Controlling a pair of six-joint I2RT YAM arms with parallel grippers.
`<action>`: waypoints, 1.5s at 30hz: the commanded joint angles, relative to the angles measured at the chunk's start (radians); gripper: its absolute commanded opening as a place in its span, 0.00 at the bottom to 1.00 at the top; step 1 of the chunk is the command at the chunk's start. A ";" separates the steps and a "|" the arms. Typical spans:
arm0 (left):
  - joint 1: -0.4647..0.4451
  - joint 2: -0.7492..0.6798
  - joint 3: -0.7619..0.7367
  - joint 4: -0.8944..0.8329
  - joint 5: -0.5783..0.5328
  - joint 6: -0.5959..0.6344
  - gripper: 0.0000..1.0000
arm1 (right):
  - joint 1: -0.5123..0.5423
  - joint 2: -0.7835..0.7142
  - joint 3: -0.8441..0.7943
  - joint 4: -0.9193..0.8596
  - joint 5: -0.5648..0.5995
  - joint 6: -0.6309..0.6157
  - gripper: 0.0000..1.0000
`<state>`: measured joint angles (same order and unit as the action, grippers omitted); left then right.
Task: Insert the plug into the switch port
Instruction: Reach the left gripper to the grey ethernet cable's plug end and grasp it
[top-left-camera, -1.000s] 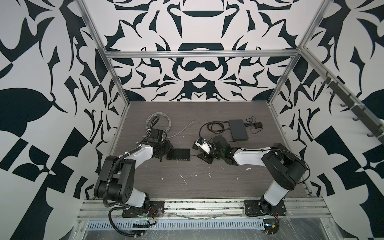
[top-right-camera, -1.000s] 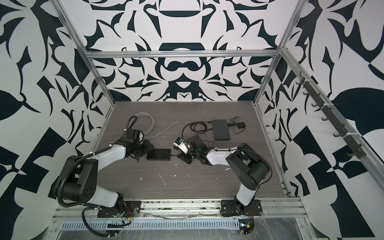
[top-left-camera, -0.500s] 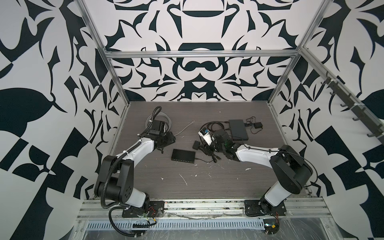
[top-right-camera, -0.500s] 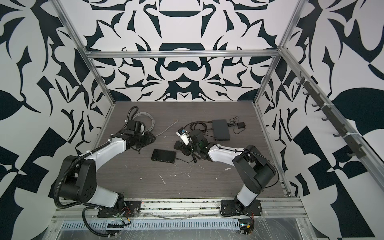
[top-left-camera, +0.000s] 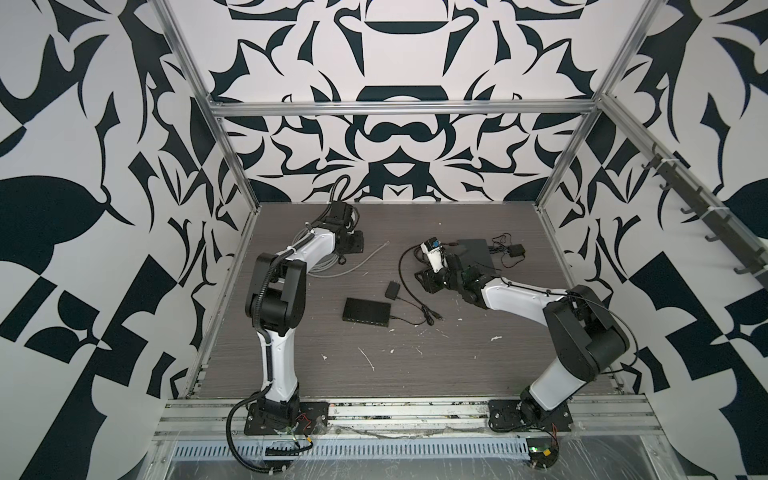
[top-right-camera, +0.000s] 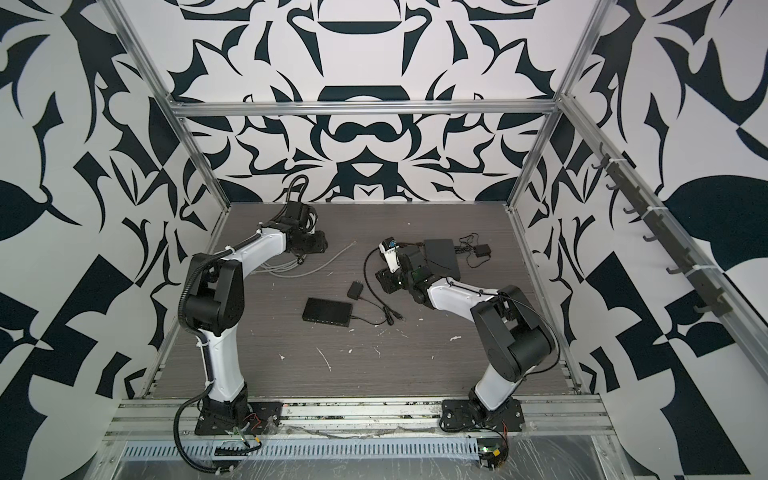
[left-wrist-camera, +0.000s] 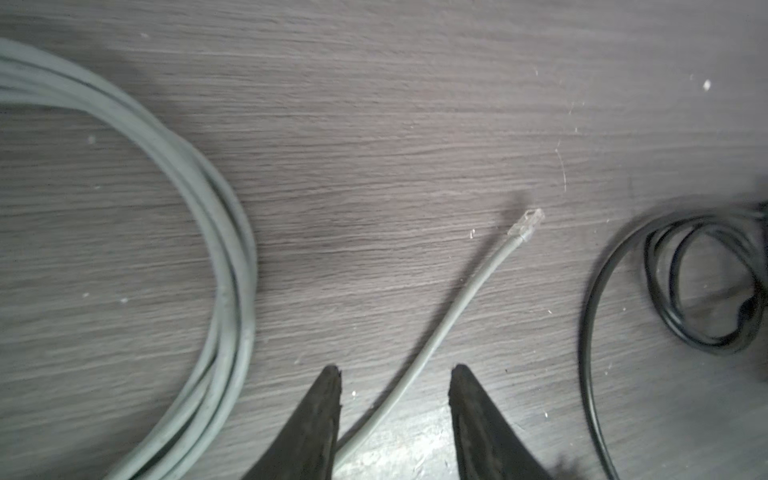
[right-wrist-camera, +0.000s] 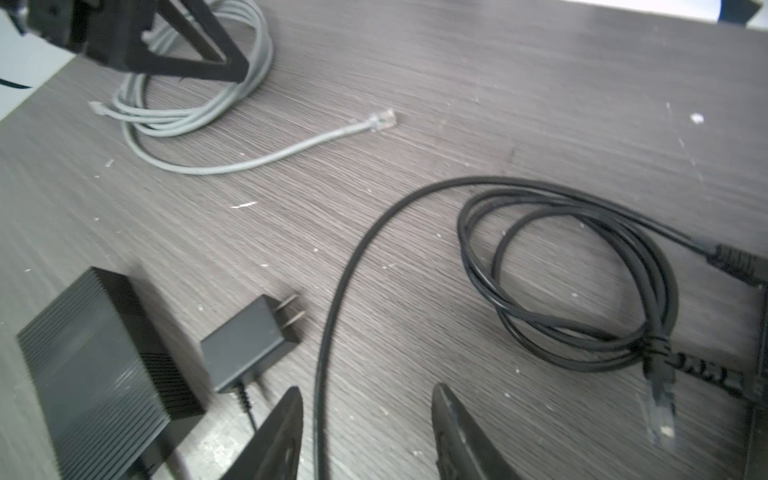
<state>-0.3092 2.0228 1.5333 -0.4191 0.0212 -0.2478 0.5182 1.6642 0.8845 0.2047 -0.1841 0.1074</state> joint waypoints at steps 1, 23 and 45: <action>0.011 -0.031 0.005 -0.118 -0.116 0.041 0.48 | 0.001 0.012 0.050 -0.021 -0.044 0.018 0.53; 0.291 -0.171 -0.333 0.136 -0.206 -0.240 0.52 | 0.026 0.032 0.068 0.009 -0.224 -0.034 0.51; -0.078 0.223 0.236 -0.036 -0.059 0.007 0.52 | -0.032 -0.049 0.043 -0.091 -0.045 0.041 0.51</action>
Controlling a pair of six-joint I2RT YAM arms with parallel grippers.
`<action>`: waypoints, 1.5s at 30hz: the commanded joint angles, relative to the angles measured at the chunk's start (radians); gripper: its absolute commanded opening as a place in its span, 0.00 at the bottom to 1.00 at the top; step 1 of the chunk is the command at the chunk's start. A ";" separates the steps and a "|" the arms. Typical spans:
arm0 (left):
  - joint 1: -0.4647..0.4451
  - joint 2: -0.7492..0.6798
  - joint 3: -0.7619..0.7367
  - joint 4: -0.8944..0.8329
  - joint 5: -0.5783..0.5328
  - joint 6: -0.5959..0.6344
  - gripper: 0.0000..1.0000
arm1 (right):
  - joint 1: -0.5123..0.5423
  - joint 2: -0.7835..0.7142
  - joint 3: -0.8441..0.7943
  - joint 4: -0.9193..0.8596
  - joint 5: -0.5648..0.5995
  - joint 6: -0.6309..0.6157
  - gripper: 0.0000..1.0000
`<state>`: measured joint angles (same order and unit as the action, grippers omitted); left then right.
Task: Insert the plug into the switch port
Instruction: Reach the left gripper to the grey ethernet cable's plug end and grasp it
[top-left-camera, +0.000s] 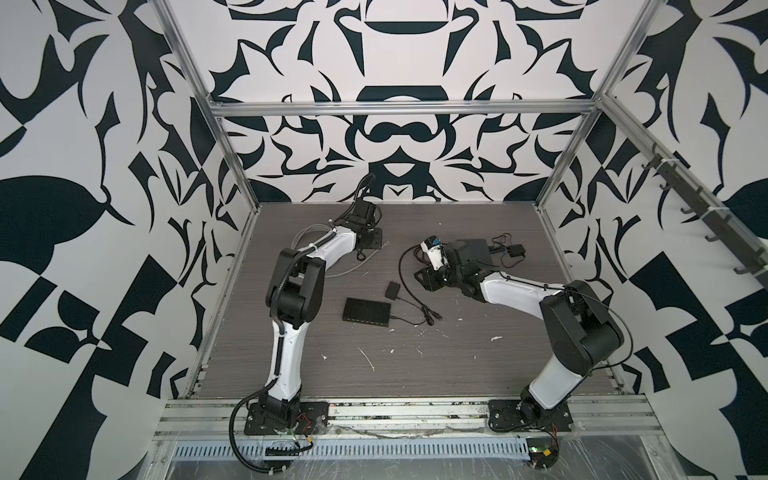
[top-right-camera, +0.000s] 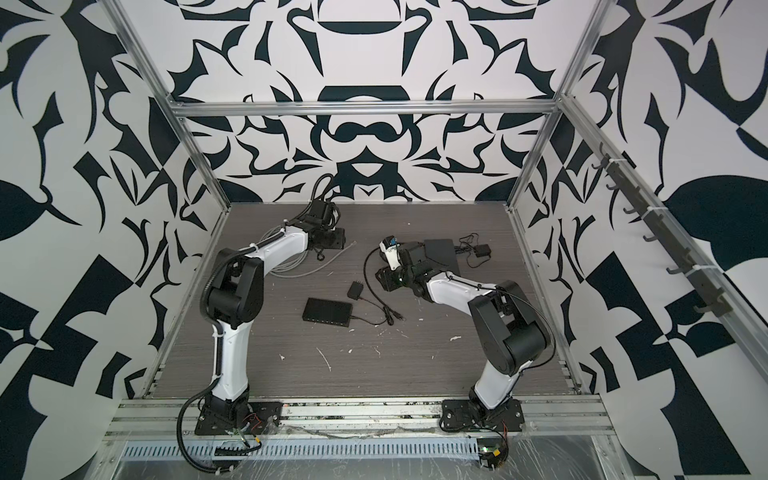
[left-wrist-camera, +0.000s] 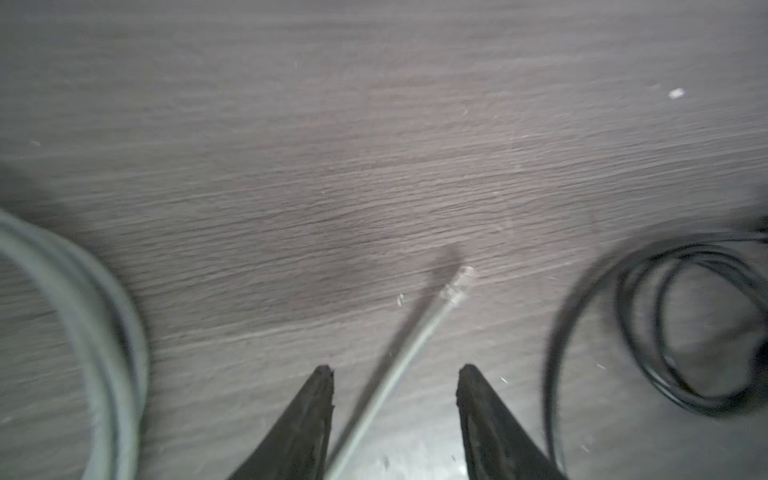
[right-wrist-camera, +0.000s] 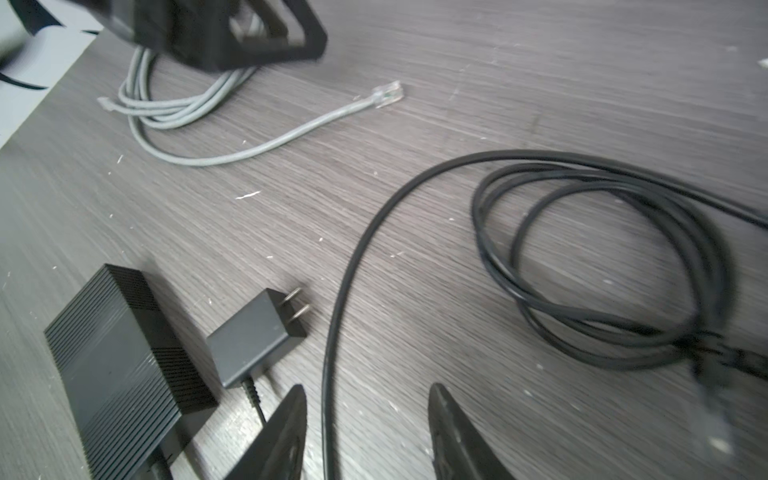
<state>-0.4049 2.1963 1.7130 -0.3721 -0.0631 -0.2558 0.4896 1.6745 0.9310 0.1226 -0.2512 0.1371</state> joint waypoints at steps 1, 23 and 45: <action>0.015 0.069 0.078 -0.090 0.037 0.015 0.52 | -0.005 -0.062 -0.005 -0.013 0.023 0.011 0.51; -0.005 0.101 0.076 -0.059 0.151 0.031 0.49 | -0.017 -0.038 -0.008 -0.021 -0.006 0.015 0.51; -0.017 0.085 -0.022 -0.165 0.009 0.062 0.20 | -0.047 -0.018 0.005 -0.020 -0.072 0.048 0.00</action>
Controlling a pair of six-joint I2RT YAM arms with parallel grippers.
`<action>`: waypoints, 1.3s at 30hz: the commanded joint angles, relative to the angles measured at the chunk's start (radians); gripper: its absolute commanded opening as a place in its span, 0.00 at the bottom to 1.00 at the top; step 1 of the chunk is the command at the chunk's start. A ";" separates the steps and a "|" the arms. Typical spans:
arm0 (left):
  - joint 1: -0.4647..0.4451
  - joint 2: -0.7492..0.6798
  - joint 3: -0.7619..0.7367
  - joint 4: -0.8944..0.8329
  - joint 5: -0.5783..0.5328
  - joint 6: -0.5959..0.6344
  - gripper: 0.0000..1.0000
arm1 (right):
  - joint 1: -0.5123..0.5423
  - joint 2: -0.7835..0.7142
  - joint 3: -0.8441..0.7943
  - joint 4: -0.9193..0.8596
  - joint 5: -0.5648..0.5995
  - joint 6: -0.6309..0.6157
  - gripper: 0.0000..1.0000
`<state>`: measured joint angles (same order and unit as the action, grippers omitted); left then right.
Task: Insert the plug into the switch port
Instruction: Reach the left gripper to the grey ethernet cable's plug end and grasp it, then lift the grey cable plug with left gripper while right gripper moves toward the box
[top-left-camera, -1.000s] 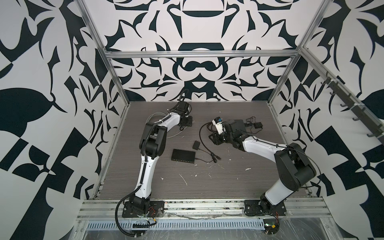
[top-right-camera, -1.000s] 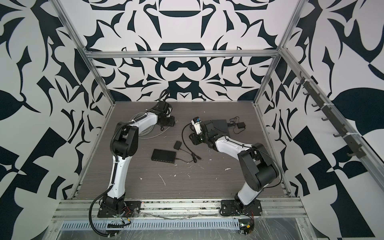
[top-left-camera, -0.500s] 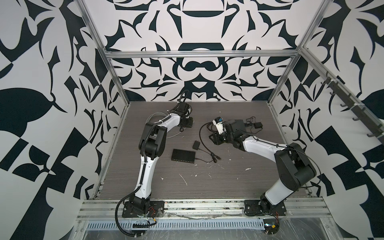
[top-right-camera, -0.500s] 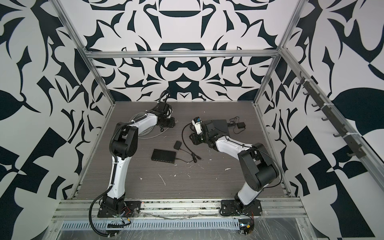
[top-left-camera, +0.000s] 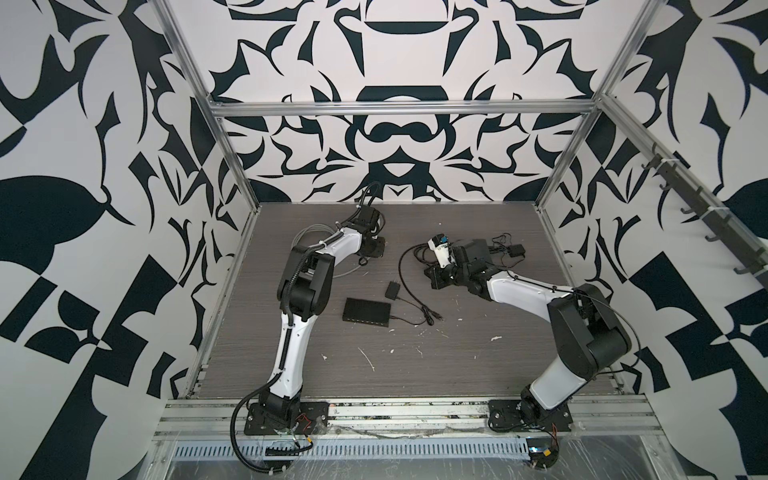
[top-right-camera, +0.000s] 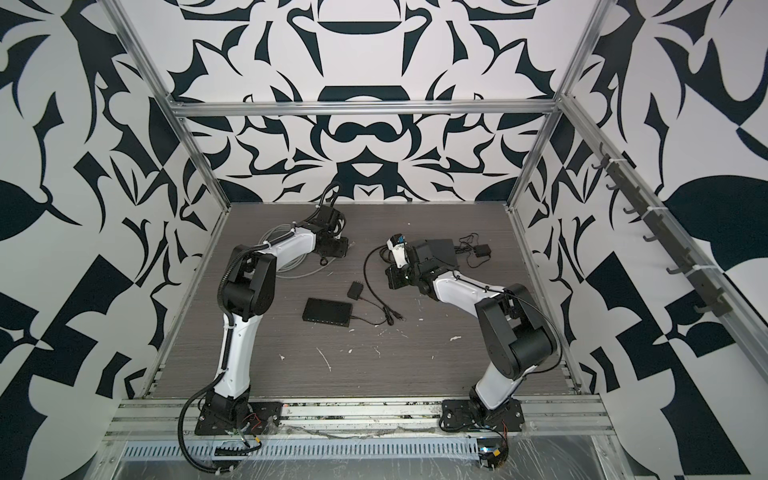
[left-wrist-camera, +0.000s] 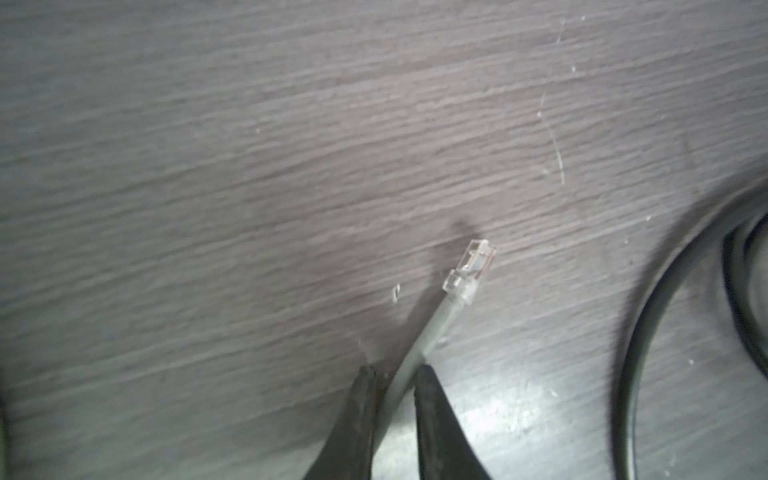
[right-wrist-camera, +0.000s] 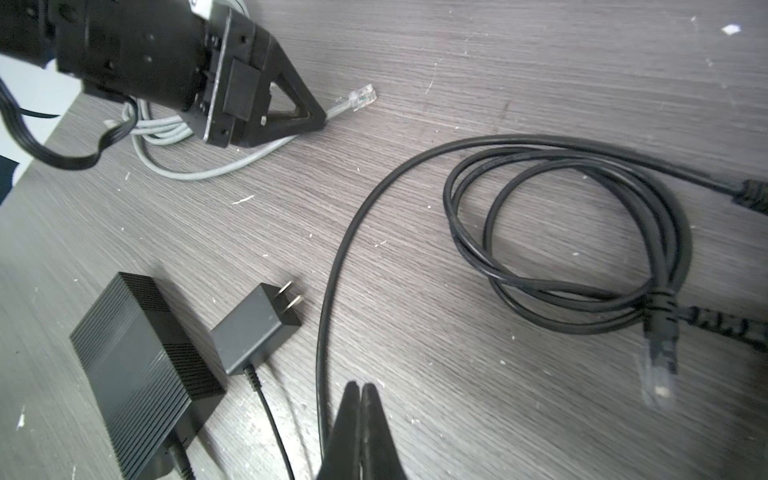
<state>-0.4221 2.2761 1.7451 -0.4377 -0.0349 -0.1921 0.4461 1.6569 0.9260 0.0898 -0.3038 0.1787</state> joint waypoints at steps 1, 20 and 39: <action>-0.001 0.000 -0.060 -0.097 -0.015 -0.002 0.20 | -0.004 0.002 0.011 0.013 -0.021 0.006 0.00; 0.020 -0.038 -0.132 -0.116 0.029 0.058 0.09 | -0.051 0.033 -0.007 0.142 -0.631 0.037 0.00; 0.039 -0.137 -0.211 0.003 0.039 0.186 0.00 | -0.075 0.065 0.006 0.145 -0.612 0.083 0.00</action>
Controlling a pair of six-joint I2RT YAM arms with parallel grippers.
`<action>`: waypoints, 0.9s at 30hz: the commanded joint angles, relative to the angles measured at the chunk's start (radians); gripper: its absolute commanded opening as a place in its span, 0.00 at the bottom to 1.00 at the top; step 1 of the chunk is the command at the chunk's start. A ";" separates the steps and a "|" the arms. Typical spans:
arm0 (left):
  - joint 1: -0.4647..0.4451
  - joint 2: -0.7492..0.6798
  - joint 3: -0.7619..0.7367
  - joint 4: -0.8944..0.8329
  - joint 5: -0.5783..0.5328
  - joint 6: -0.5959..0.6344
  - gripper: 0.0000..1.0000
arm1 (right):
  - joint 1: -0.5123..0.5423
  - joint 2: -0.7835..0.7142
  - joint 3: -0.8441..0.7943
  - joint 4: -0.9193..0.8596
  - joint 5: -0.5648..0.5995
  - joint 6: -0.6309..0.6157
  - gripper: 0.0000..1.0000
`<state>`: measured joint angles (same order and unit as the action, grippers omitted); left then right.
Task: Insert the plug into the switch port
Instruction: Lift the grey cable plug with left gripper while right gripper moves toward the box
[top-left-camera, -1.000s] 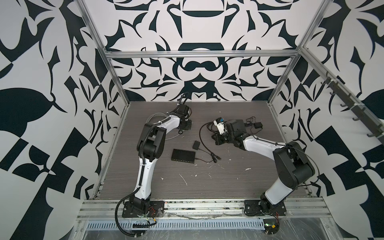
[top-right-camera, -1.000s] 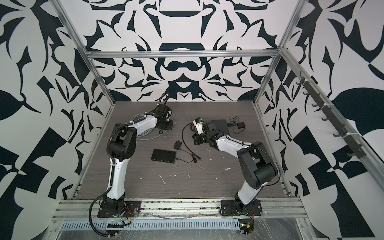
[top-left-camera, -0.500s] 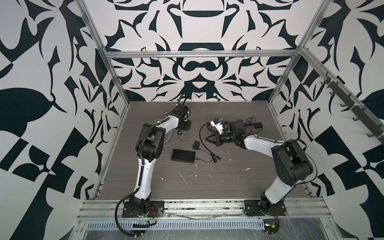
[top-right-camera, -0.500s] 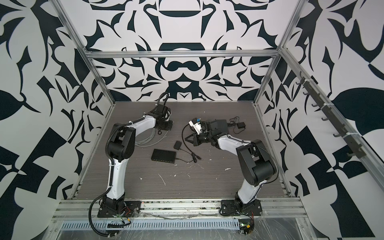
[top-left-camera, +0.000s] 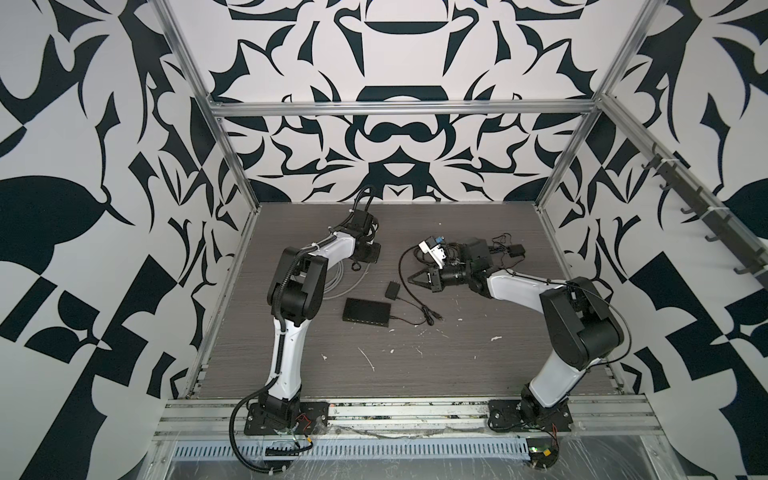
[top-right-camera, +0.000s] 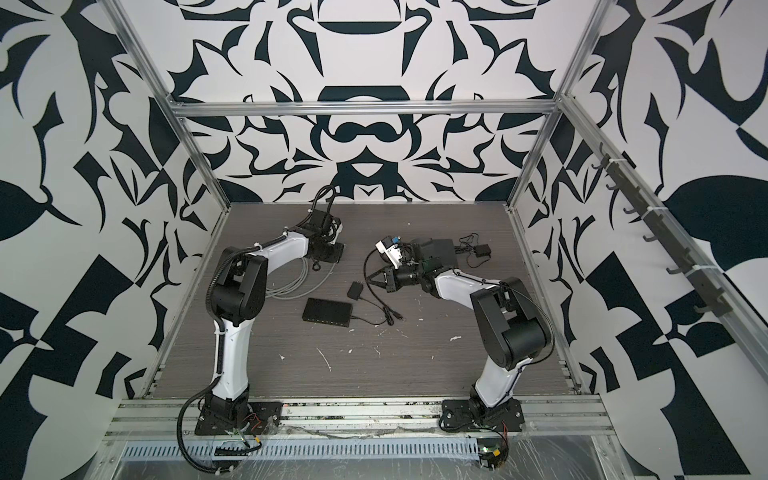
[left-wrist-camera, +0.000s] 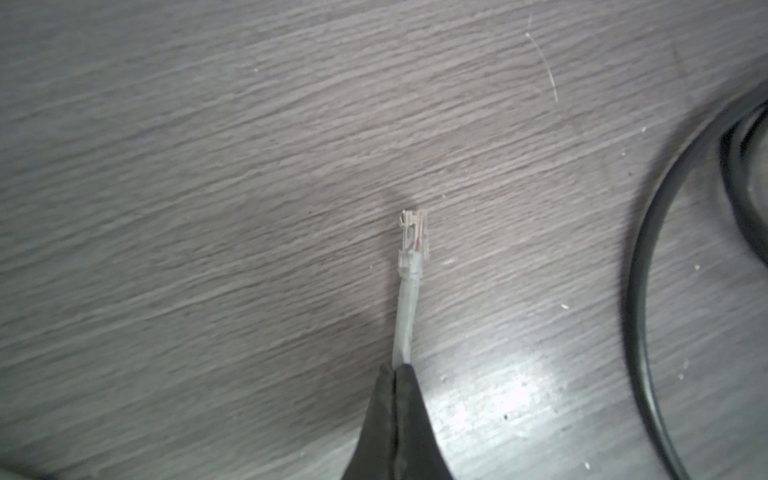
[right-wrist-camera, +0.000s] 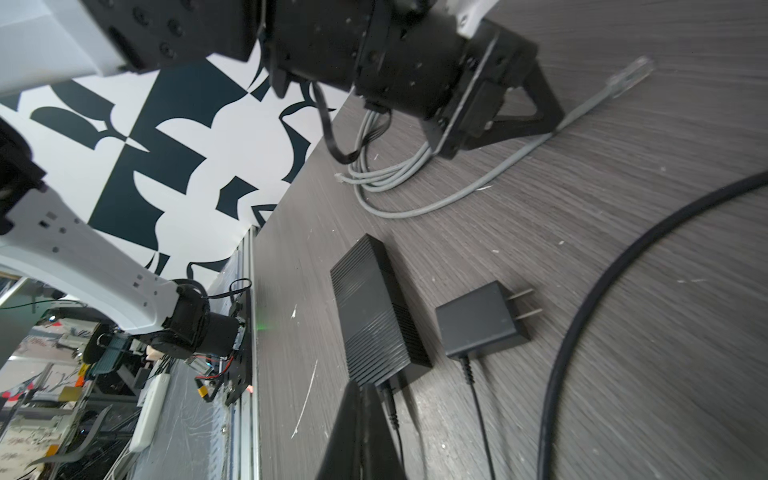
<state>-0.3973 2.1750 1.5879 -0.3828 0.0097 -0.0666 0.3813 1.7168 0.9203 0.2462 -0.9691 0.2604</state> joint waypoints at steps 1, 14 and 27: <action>0.014 -0.052 -0.065 -0.038 -0.007 0.075 0.00 | -0.010 0.007 0.017 -0.026 0.077 -0.004 0.00; 0.006 -0.064 -0.014 -0.074 0.005 0.107 0.33 | -0.010 -0.007 0.041 -0.103 0.217 -0.037 0.00; -0.034 -0.063 0.009 -0.108 0.070 0.150 0.37 | -0.010 -0.022 0.027 -0.118 0.237 -0.055 0.00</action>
<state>-0.4271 2.1326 1.5864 -0.4446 0.0456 0.0517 0.3737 1.7233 0.9287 0.1226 -0.7376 0.2249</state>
